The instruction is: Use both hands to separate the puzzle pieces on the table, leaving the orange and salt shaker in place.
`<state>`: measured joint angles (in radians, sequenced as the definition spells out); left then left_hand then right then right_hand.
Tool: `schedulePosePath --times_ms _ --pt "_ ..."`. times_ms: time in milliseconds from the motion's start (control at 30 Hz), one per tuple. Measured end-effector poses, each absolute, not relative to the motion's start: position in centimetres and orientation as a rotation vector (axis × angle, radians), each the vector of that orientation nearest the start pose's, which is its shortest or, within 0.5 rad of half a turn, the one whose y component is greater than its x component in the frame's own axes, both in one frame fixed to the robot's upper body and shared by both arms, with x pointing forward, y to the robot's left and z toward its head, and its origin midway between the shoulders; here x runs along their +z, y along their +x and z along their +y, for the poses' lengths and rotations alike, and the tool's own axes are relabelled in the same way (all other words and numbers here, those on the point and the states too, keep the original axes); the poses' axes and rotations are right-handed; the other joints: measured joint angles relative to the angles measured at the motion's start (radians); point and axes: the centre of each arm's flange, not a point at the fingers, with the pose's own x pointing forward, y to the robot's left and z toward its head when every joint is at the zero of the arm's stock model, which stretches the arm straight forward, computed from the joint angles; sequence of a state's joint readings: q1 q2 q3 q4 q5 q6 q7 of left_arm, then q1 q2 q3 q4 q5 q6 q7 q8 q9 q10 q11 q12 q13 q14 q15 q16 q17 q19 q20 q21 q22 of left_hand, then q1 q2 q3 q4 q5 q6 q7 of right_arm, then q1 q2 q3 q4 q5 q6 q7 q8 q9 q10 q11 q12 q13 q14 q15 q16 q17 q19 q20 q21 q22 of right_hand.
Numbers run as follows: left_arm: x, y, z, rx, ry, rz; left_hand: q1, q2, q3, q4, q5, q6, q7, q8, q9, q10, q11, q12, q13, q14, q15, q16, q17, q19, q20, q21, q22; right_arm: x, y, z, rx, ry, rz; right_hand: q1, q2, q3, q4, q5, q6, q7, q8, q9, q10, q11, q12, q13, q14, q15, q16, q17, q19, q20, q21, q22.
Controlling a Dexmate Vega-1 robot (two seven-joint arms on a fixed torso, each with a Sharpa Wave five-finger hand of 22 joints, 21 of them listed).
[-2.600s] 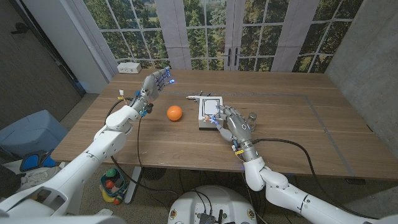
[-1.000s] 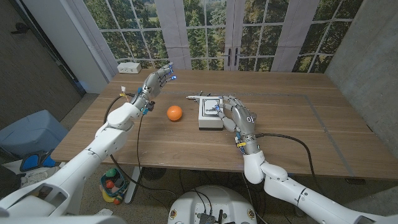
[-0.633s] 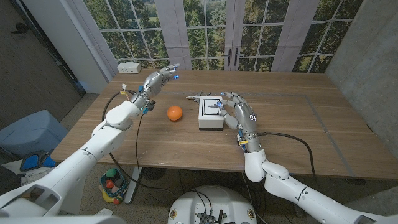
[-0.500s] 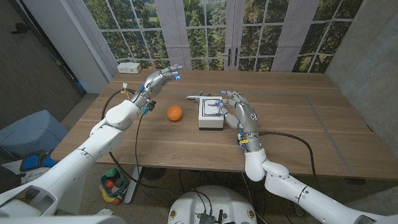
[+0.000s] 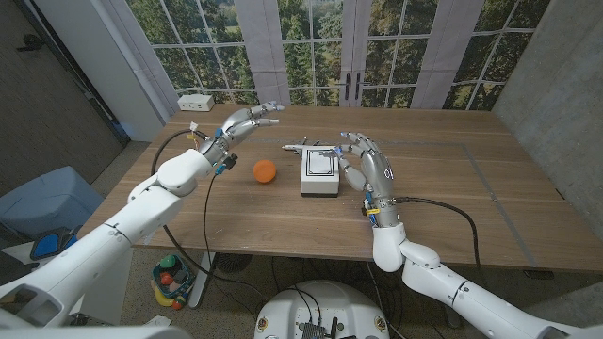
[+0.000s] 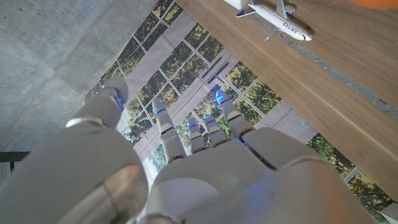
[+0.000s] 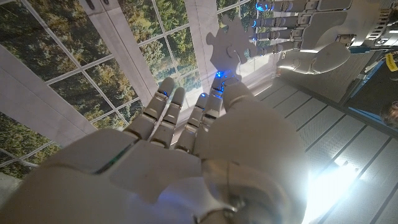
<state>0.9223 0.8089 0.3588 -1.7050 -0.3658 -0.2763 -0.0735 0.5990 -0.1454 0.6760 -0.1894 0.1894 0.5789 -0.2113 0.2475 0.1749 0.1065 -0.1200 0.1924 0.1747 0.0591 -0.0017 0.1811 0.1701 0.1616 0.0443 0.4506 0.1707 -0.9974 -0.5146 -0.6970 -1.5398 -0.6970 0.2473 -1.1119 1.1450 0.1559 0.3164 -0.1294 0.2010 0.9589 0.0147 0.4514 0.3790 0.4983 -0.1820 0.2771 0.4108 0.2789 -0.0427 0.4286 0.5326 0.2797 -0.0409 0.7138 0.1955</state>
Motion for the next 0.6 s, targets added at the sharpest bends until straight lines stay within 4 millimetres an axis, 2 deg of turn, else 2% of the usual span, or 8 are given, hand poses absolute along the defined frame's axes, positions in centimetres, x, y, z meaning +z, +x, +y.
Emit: schedulePosePath --times_ms 100,133,333,533,567,600 --pt "4.2 56.2 26.7 -0.347 0.543 -0.793 0.019 -0.006 -0.008 0.000 0.008 0.000 0.000 -0.004 0.002 -0.006 -0.006 0.000 0.000 0.000 0.000 0.000 0.000 0.009 0.002 -0.002 0.000 -9.9 52.1 -14.2 -0.355 -0.721 -1.287 -0.005 0.005 -0.002 0.002 0.000 -0.002 0.002 0.008 0.012 0.000 0.000 0.000 0.005 0.000 0.000 0.000 0.000 -0.004 0.004 0.006 -0.001" --pt "4.3 55.5 26.1 -0.361 0.560 -0.804 0.022 -0.003 -0.008 0.000 0.008 0.000 0.000 -0.004 0.004 -0.007 -0.007 0.000 0.000 0.000 0.000 0.000 0.000 0.009 0.002 -0.007 0.000 -9.8 52.0 -14.1 -0.350 -0.705 -1.292 -0.011 0.011 -0.004 0.005 0.000 -0.002 0.001 0.011 0.018 0.000 0.000 0.000 0.006 0.000 0.000 0.000 0.000 -0.008 0.000 0.006 -0.003" --pt "4.1 55.2 25.5 -0.358 0.609 -0.808 0.068 -0.012 -0.020 0.003 0.008 0.000 0.000 -0.012 0.005 -0.025 -0.003 -0.004 0.000 -0.005 0.005 0.000 0.000 0.015 -0.004 -0.016 0.000 -9.4 51.9 -14.2 -0.357 -0.685 -1.296 -0.024 0.023 -0.001 0.021 0.007 -0.017 -0.002 0.032 0.052 0.000 0.000 0.000 0.017 -0.005 0.004 -0.004 0.002 -0.014 0.000 0.006 -0.005" --pt "4.0 55.2 25.4 -0.350 0.646 -0.810 0.103 -0.014 -0.029 0.004 0.008 0.005 -0.005 -0.012 0.005 -0.030 -0.008 -0.004 0.000 -0.005 0.005 0.000 0.000 0.027 -0.016 -0.022 0.000 -8.9 51.7 -14.2 -0.375 -0.666 -1.297 -0.039 0.022 0.000 0.022 0.008 -0.024 0.001 0.048 0.076 0.000 0.000 0.000 0.023 -0.011 0.003 -0.006 0.003 -0.014 0.000 0.011 -0.005" --pt "4.0 54.5 24.3 -0.377 0.661 -0.823 0.103 -0.014 -0.029 0.004 0.008 0.005 -0.005 -0.012 0.005 -0.030 -0.008 -0.004 0.000 -0.005 0.005 0.000 0.000 0.029 -0.014 -0.023 0.000 -8.9 51.7 -14.2 -0.375 -0.666 -1.297 -0.039 0.022 0.000 0.022 0.008 -0.024 0.001 0.052 0.076 0.000 0.000 0.000 0.025 -0.011 0.003 -0.011 0.003 -0.014 0.000 0.011 -0.005" --pt "4.0 54.5 24.3 -0.376 0.665 -0.824 0.113 -0.015 -0.031 0.003 0.008 0.005 -0.005 -0.012 0.005 -0.030 -0.008 -0.004 0.000 -0.005 0.005 0.000 0.000 0.031 -0.012 -0.023 0.000 -8.8 51.5 -14.1 -0.367 -0.649 -1.308 -0.039 0.022 0.000 0.022 0.010 -0.024 0.001 0.055 0.076 0.000 0.000 0.000 0.027 -0.011 0.003 -0.011 0.003 -0.018 0.004 0.011 -0.005"
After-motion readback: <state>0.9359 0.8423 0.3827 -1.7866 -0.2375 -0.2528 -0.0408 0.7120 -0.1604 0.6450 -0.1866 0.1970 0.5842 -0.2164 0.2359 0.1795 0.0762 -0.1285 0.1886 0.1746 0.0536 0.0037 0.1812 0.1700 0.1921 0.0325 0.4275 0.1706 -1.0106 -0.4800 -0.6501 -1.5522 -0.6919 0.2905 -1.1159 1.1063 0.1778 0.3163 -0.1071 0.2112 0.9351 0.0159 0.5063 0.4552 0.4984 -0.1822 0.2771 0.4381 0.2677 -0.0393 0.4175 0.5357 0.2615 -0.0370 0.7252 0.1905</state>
